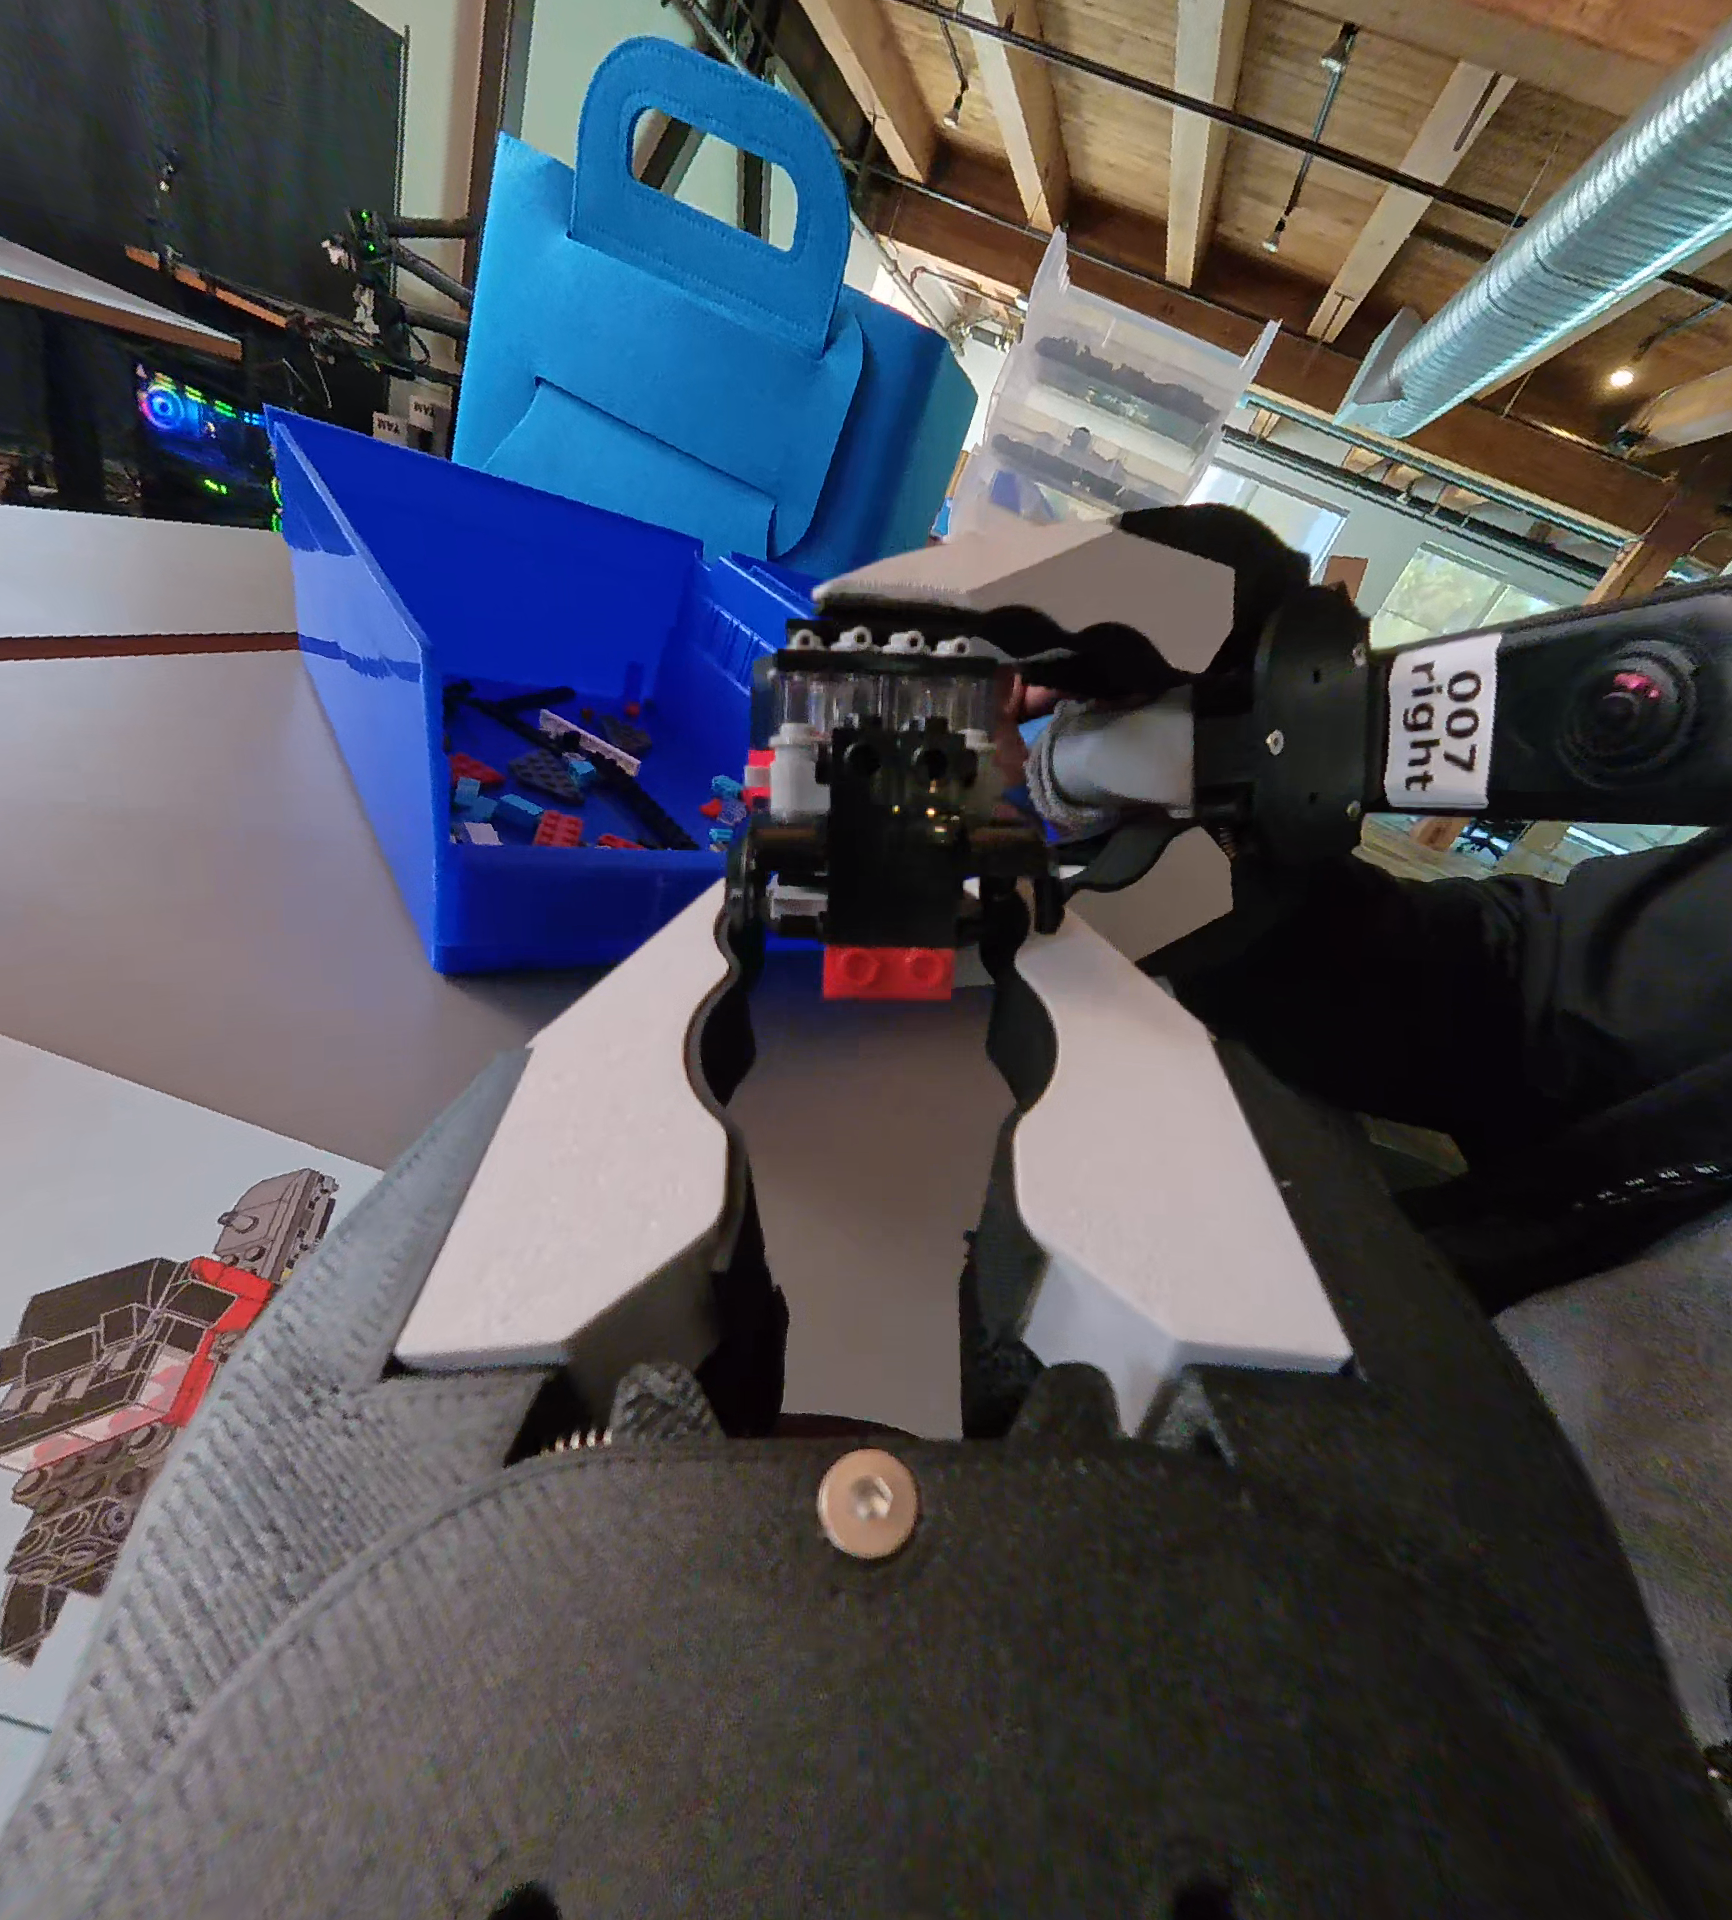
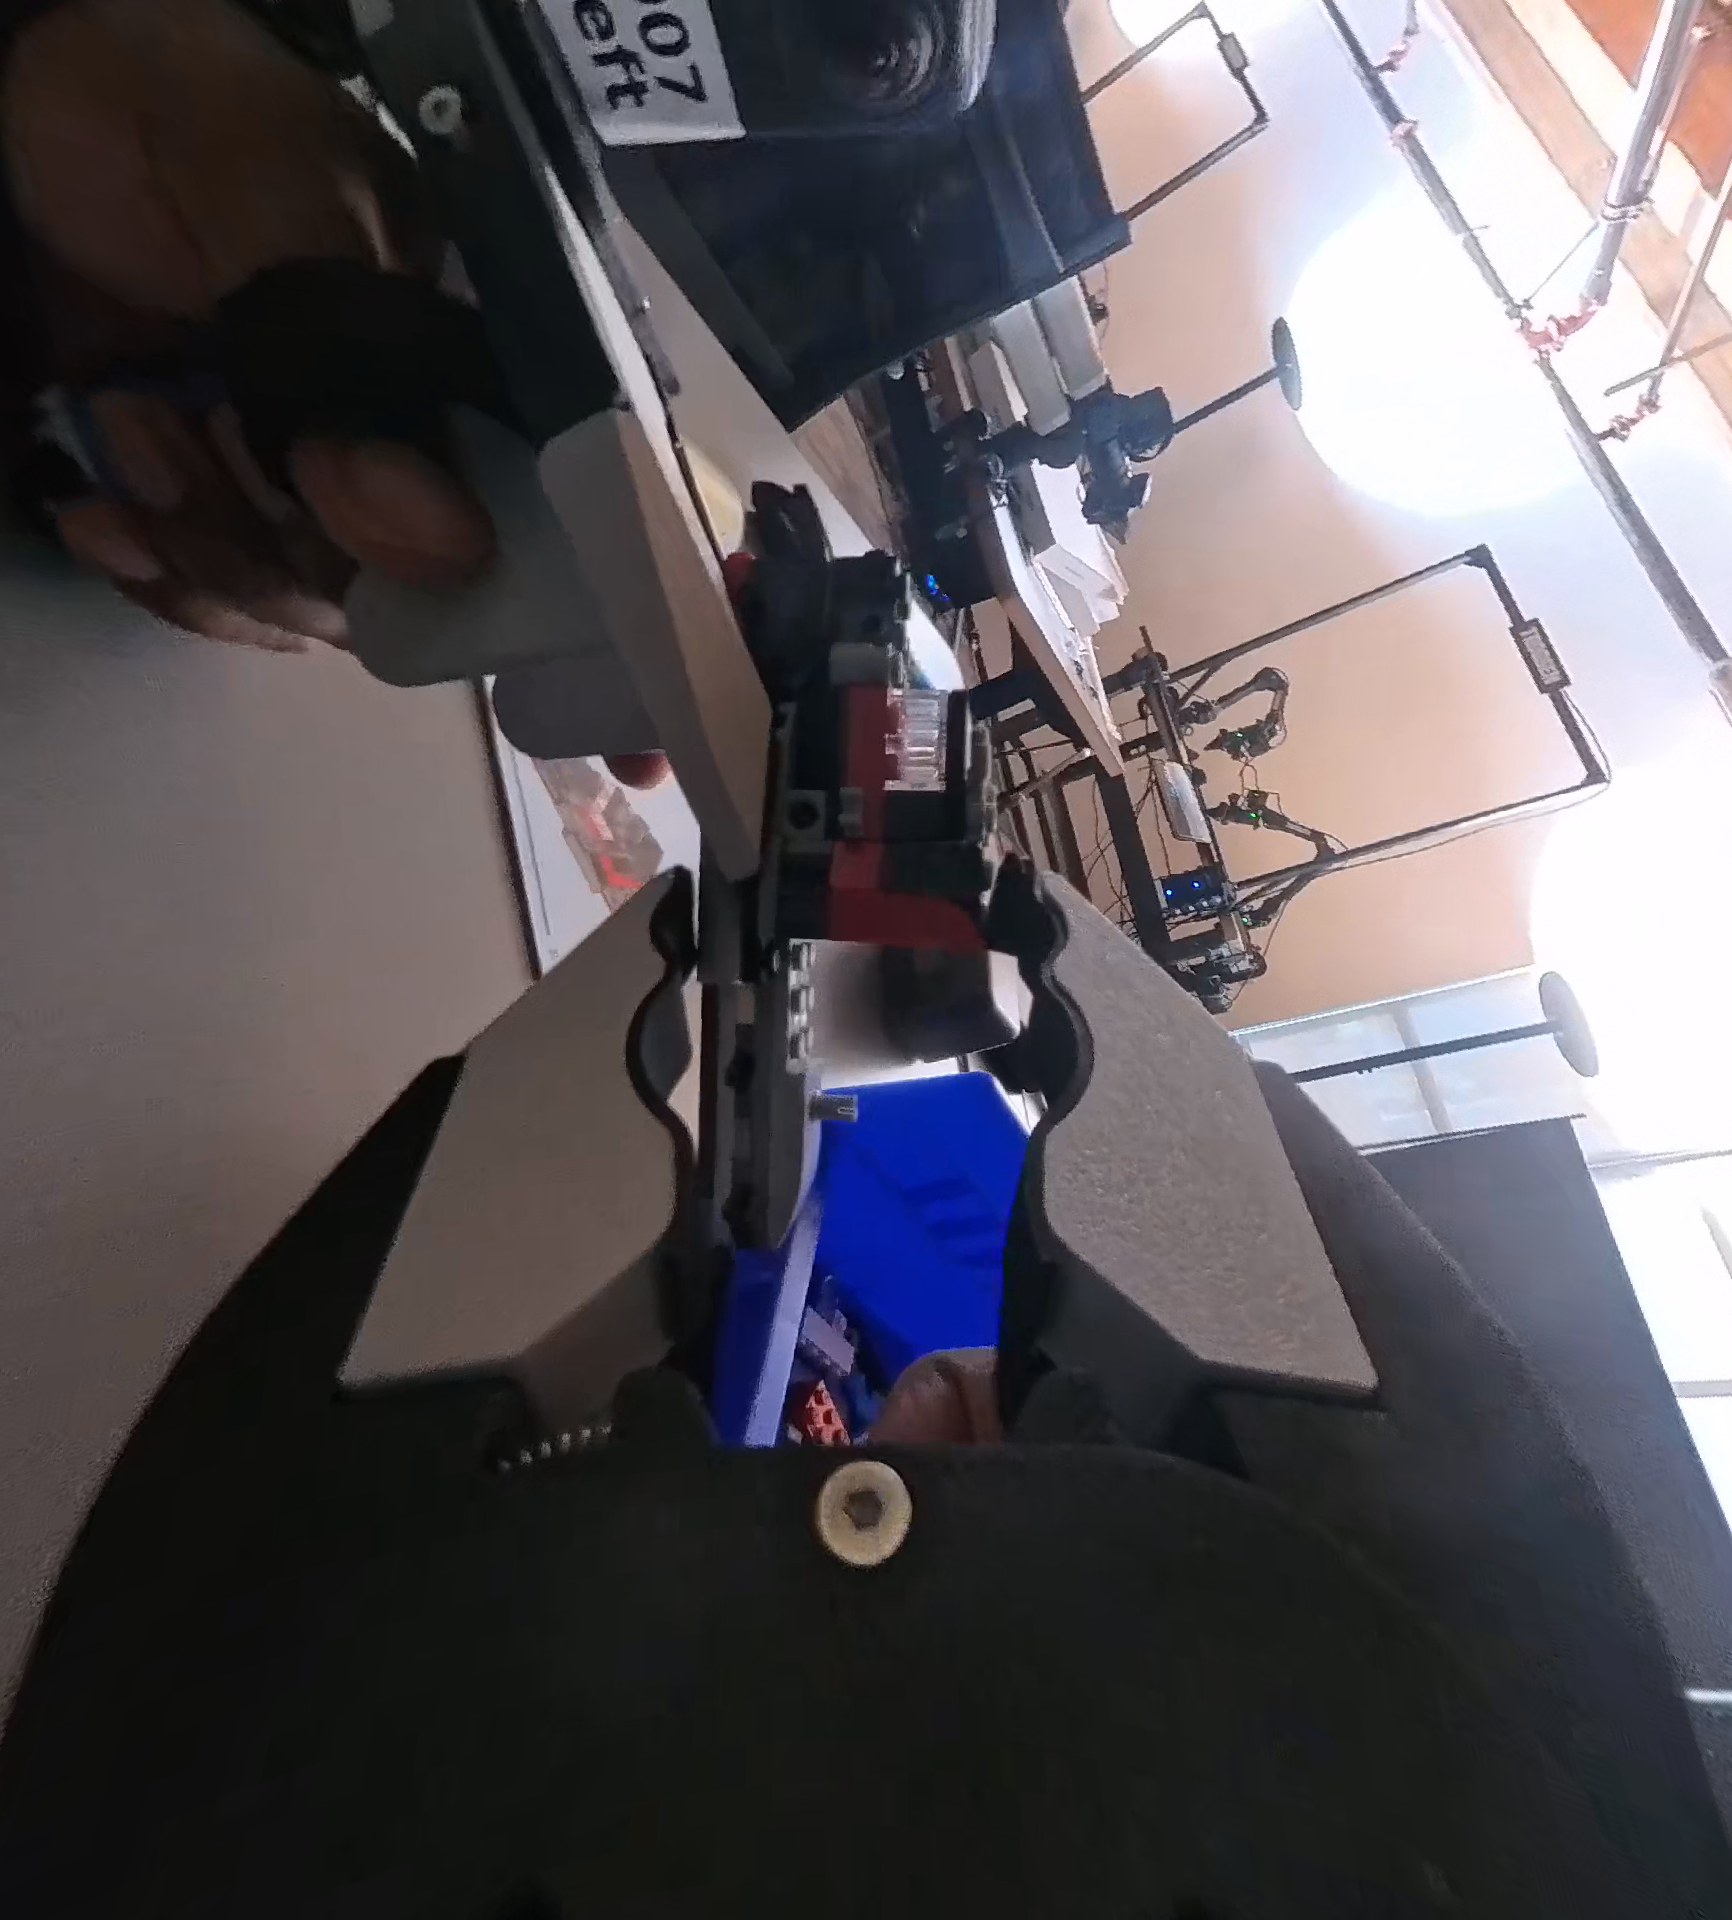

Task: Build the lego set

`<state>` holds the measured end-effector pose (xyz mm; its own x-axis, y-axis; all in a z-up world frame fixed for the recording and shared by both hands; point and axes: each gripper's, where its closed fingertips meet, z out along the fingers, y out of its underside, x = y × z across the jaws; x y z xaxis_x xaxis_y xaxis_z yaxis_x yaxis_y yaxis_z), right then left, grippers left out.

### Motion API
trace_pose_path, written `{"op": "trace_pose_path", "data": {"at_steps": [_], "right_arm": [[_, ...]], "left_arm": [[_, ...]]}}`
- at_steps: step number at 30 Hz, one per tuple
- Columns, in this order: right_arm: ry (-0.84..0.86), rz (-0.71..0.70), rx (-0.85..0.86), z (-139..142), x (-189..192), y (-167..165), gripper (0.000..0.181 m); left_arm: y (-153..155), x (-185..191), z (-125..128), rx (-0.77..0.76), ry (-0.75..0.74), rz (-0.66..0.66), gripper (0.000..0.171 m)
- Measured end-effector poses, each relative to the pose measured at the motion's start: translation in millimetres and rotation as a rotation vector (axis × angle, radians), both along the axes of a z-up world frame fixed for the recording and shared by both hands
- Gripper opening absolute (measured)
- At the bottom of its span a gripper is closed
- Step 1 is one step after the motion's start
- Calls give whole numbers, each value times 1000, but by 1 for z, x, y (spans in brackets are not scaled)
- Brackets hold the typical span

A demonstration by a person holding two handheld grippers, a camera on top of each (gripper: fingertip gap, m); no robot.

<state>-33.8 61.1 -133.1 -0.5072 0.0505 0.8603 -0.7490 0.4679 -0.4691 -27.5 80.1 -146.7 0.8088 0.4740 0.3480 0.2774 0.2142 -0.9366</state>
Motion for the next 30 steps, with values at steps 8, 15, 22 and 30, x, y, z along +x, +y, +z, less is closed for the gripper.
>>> {"op": "trace_pose_path", "data": {"at_steps": [8,15,22,30], "right_arm": [[45,28,120,-4,2,2,66],[46,47,158,-7,4,2,64],[46,49,181,-9,3,3,63],[28,58,190,-10,3,3,63]], "left_arm": [[-1,3,-4,-8,-32,-26,42],[-4,5,-6,-3,-57,-36,42],[-4,4,-8,1,-79,-40,42],[-3,4,-9,1,-92,-48,42]]}}
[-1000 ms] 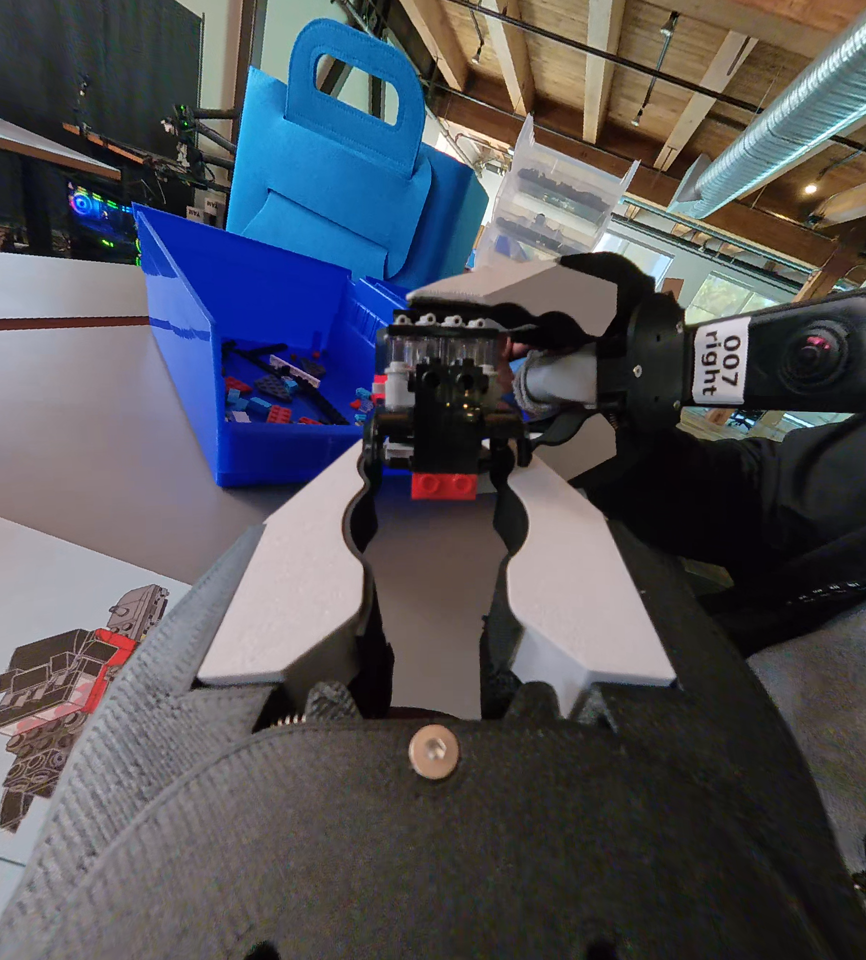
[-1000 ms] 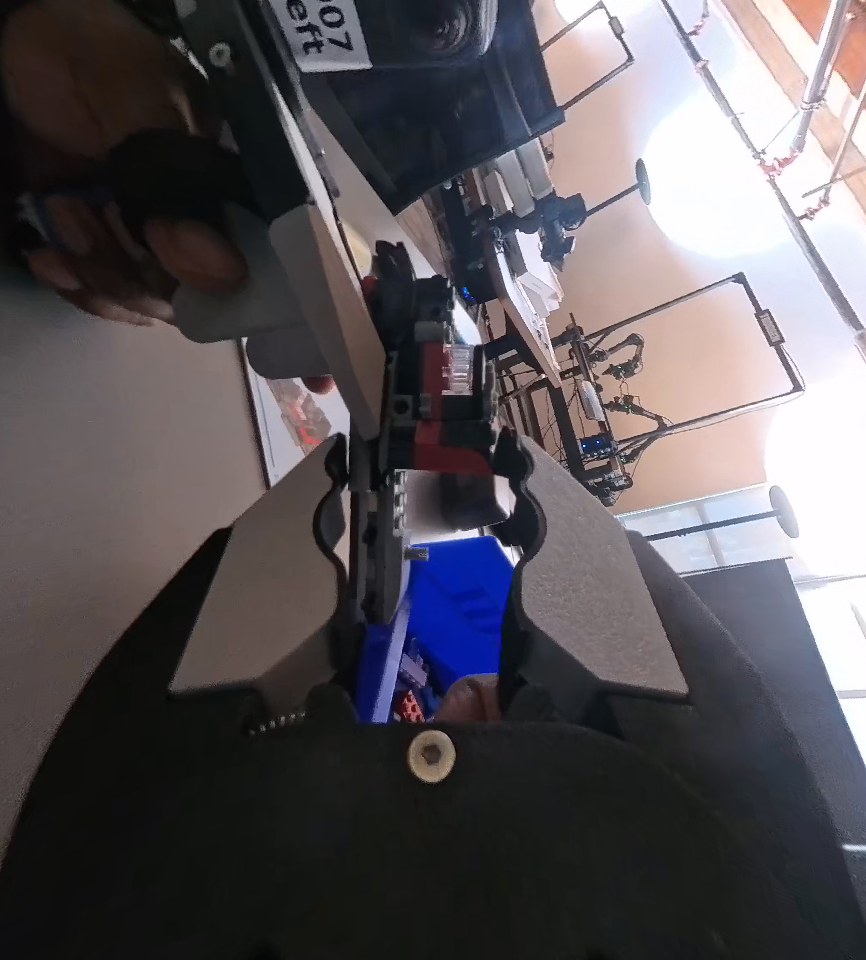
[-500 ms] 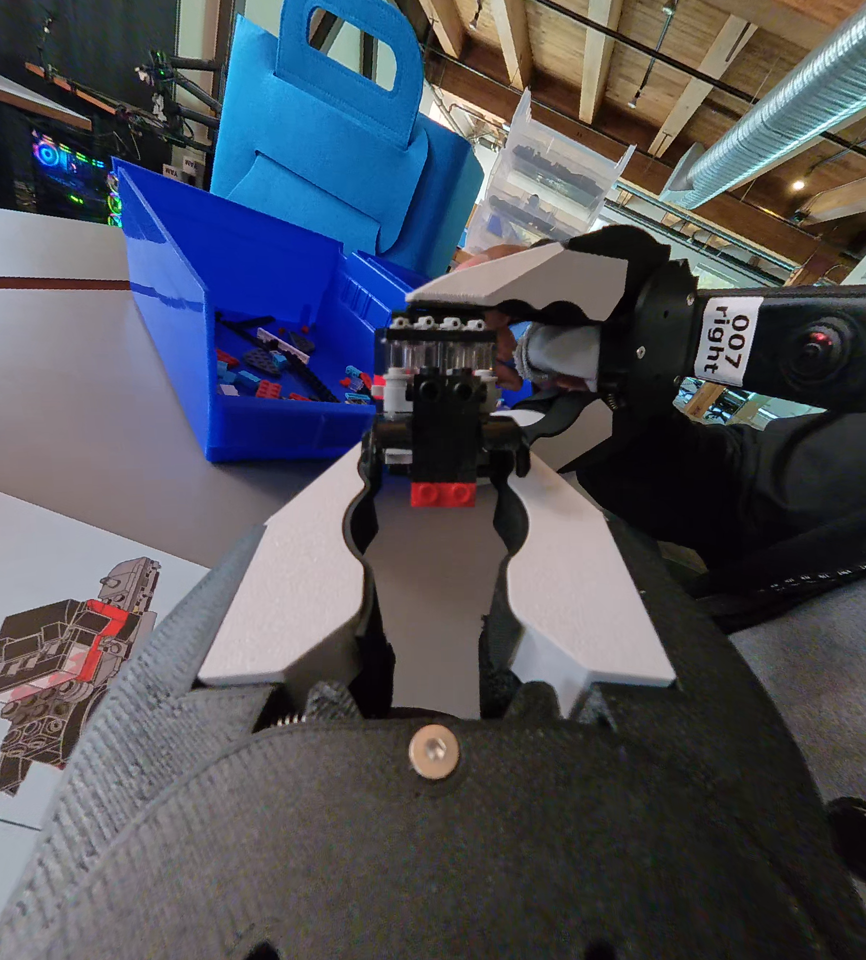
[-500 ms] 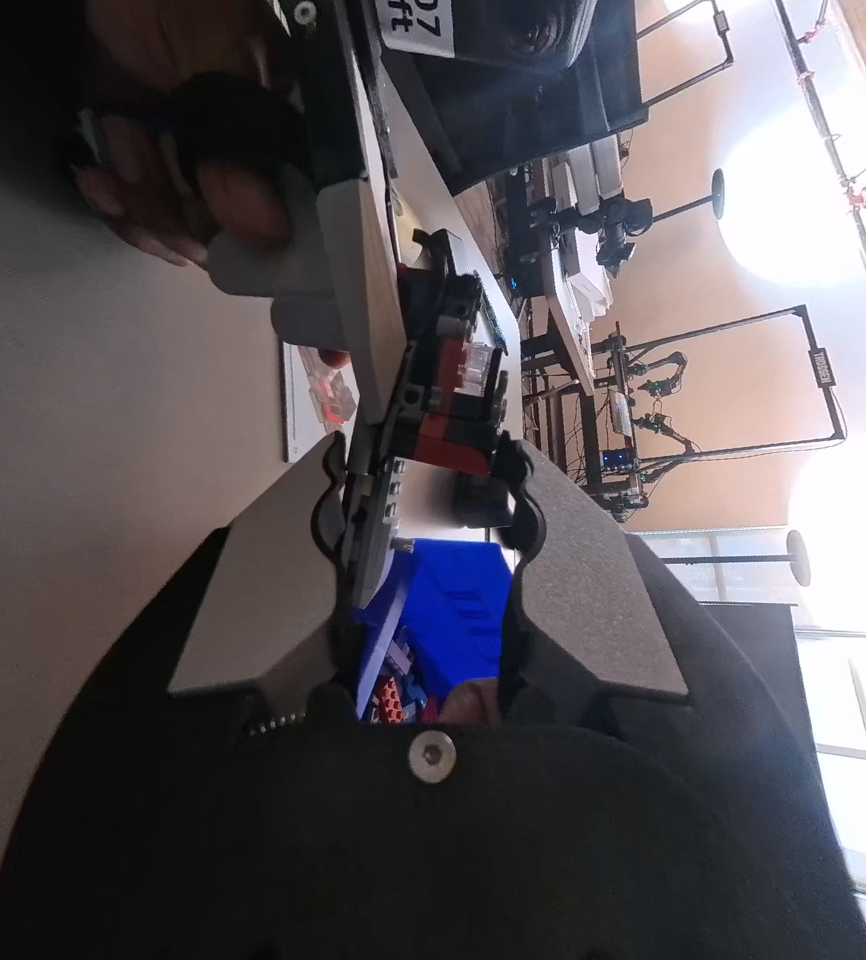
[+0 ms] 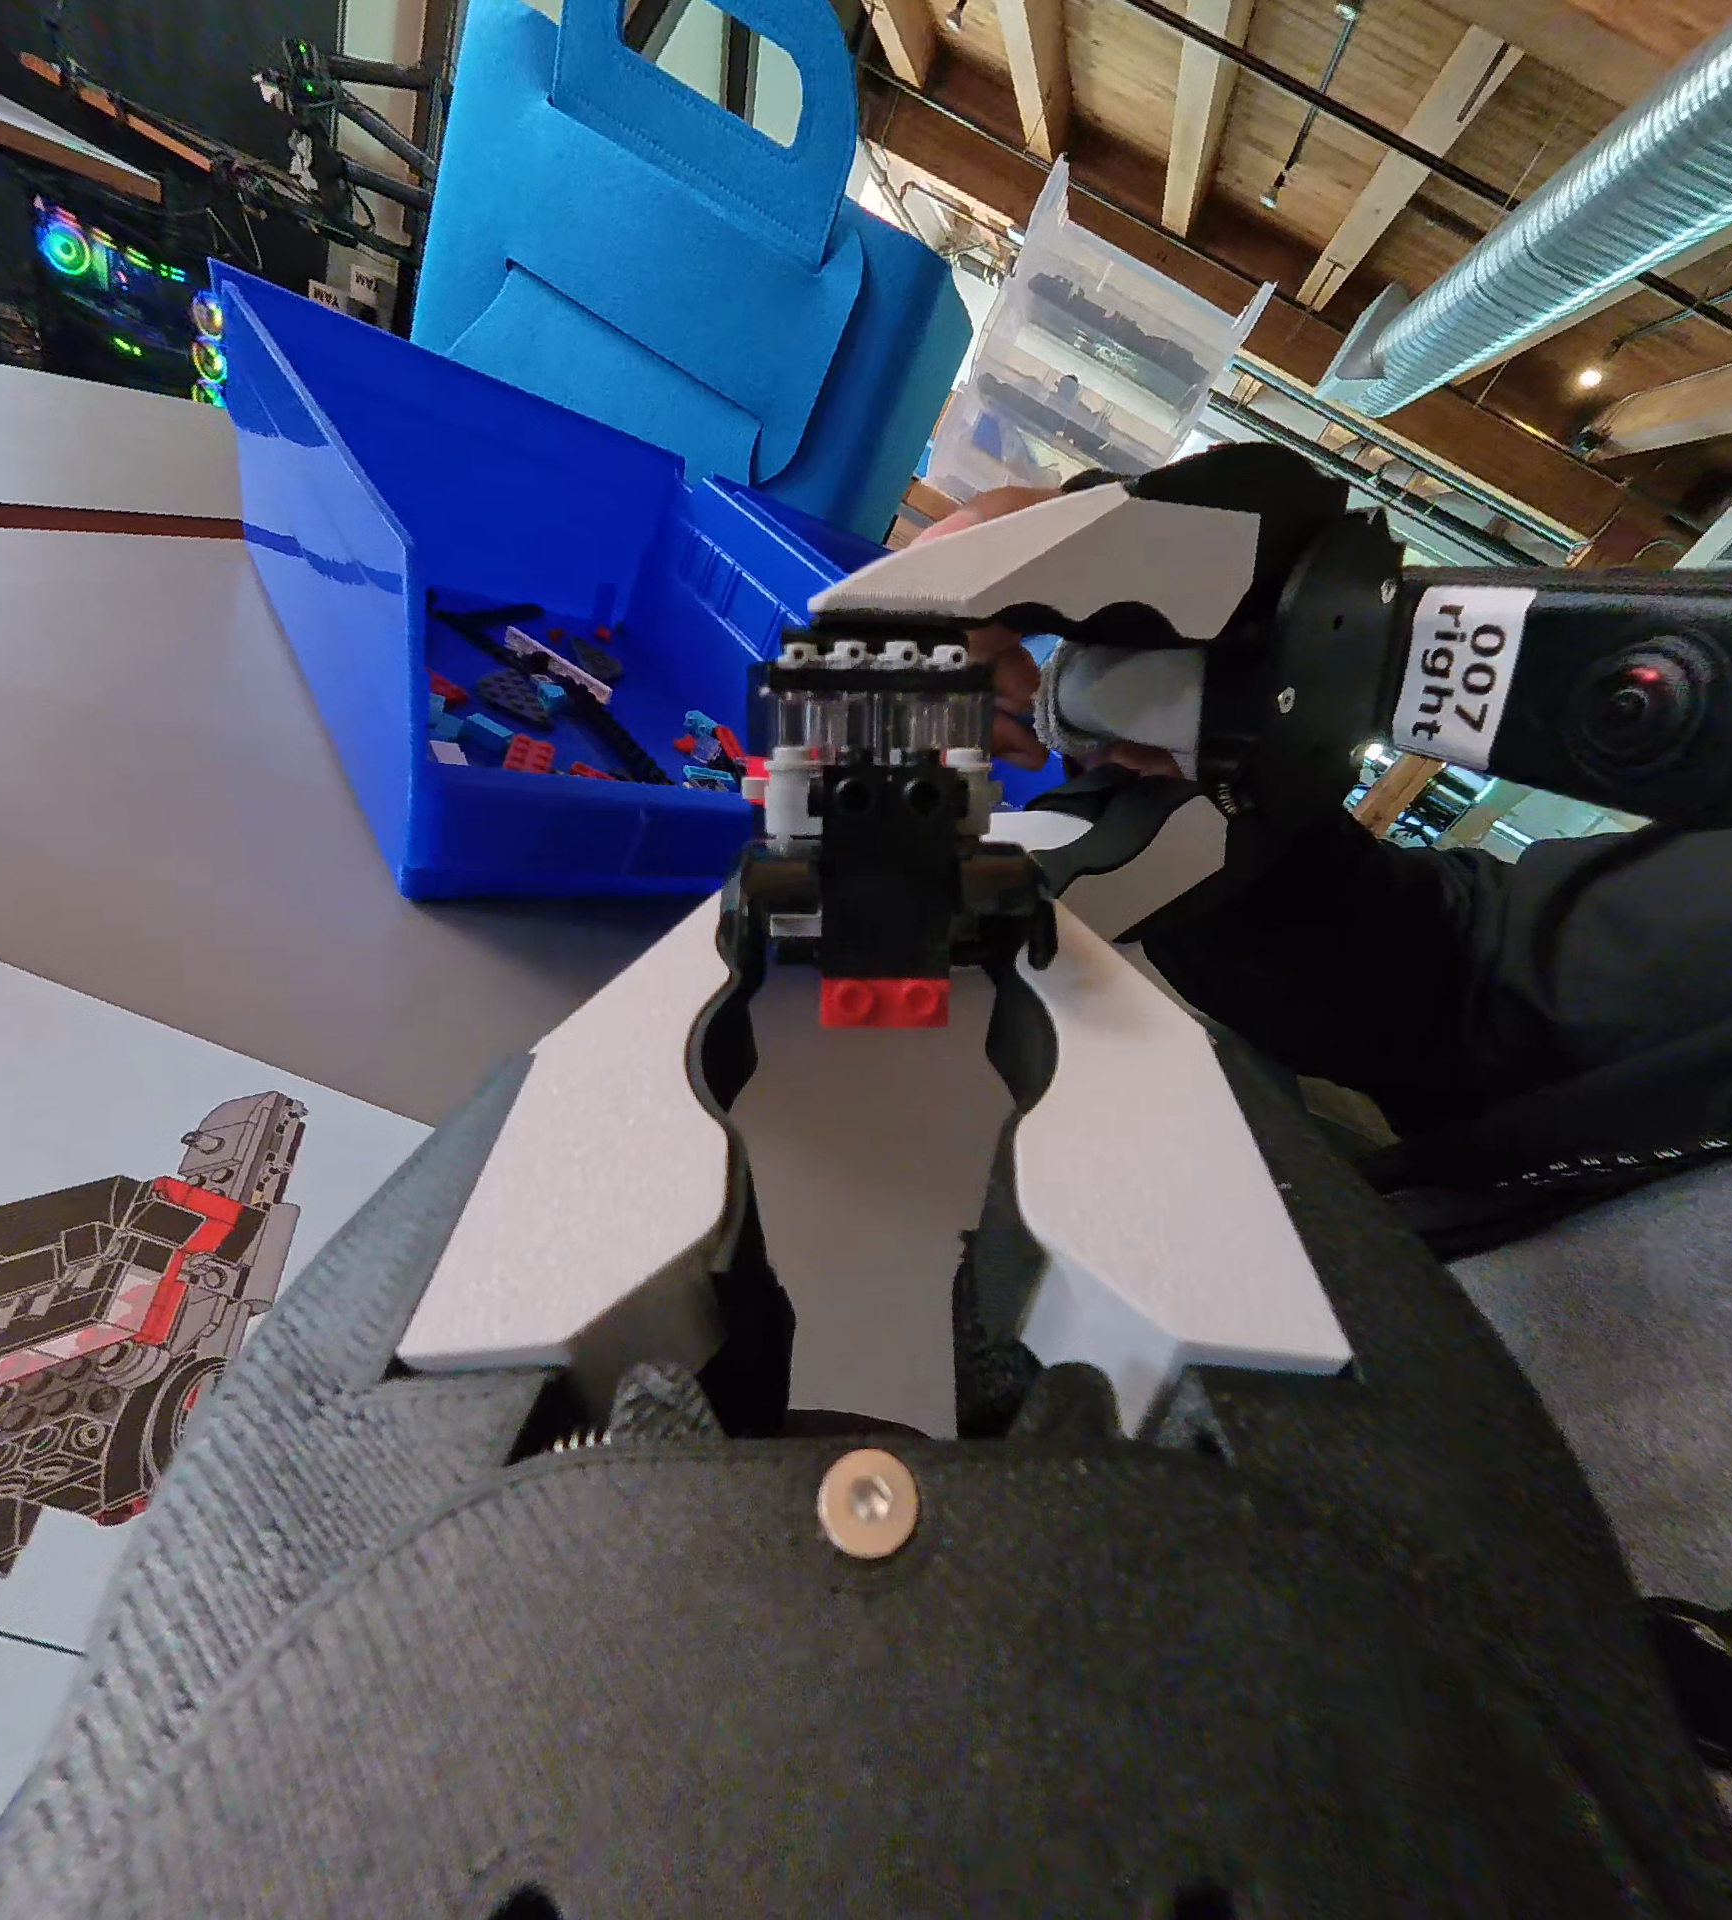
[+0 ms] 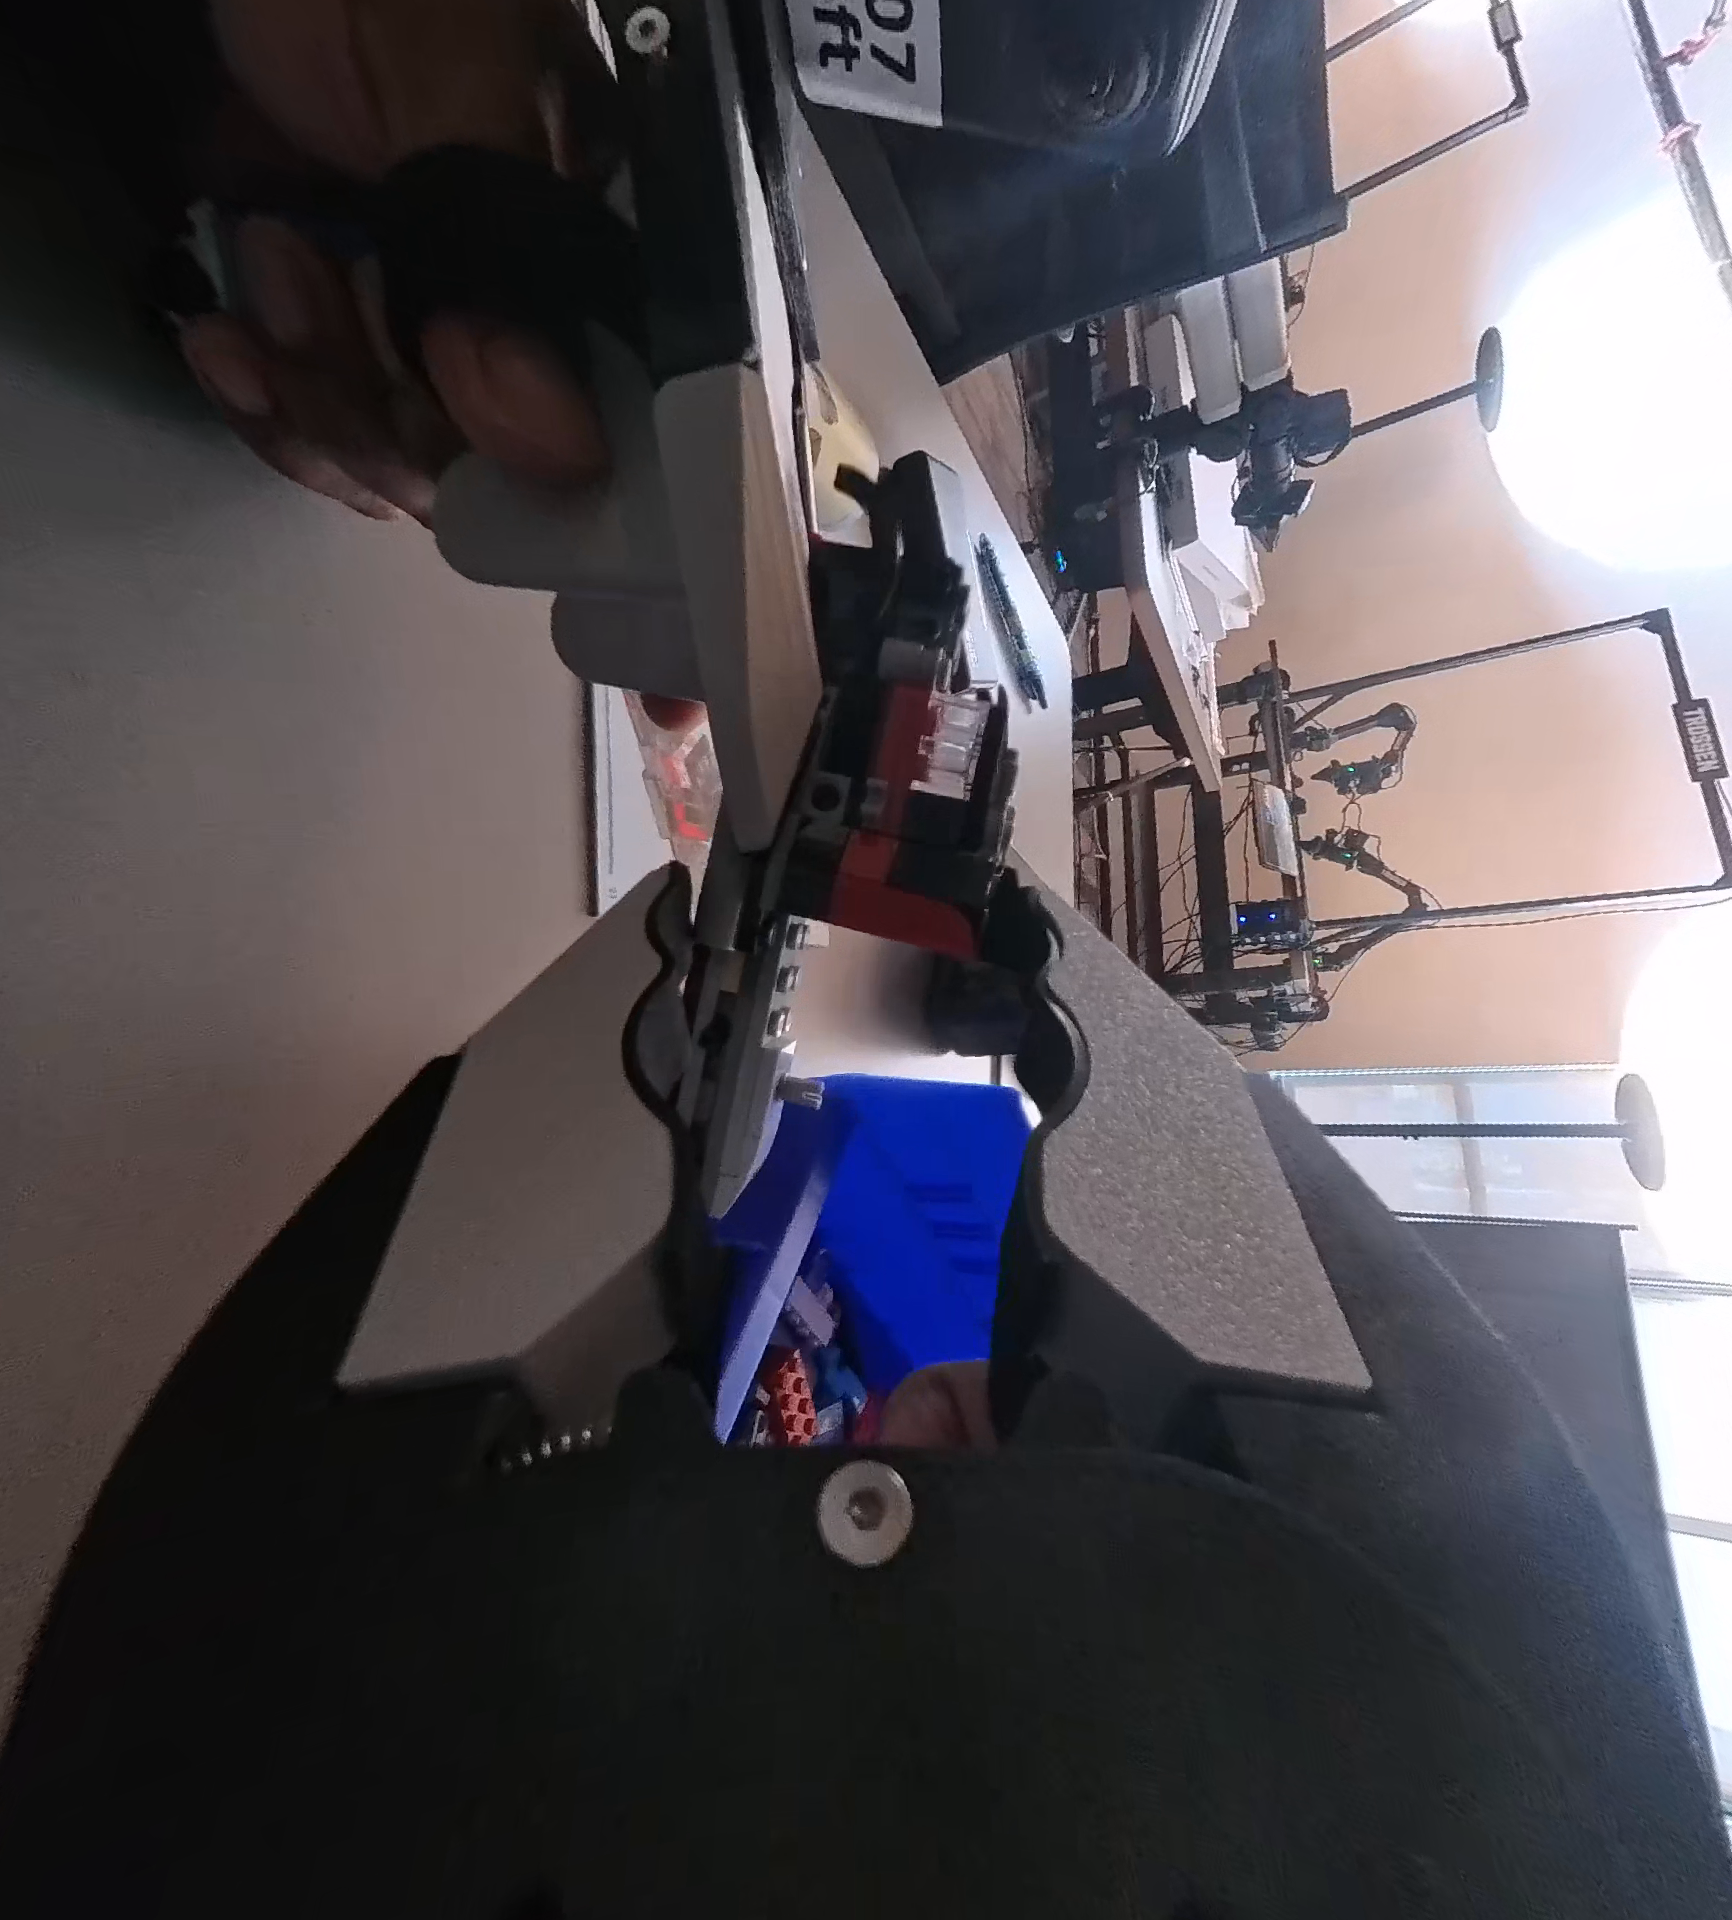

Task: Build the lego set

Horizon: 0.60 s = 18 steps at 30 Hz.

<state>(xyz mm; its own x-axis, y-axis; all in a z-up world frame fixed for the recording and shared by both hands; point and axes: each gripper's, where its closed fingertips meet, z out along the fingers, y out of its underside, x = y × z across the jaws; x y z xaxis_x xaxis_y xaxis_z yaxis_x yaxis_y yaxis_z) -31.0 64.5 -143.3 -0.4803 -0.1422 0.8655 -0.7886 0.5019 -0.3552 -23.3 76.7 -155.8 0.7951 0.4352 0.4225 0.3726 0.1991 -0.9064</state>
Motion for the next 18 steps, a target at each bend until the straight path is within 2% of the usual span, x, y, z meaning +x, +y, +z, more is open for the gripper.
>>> {"op": "trace_pose_path", "data": {"at_steps": [18], "right_arm": [[-34,5,27,-3,-1,1,62]], "left_arm": [[3,1,-2,-3,-24,-18,42]]}}
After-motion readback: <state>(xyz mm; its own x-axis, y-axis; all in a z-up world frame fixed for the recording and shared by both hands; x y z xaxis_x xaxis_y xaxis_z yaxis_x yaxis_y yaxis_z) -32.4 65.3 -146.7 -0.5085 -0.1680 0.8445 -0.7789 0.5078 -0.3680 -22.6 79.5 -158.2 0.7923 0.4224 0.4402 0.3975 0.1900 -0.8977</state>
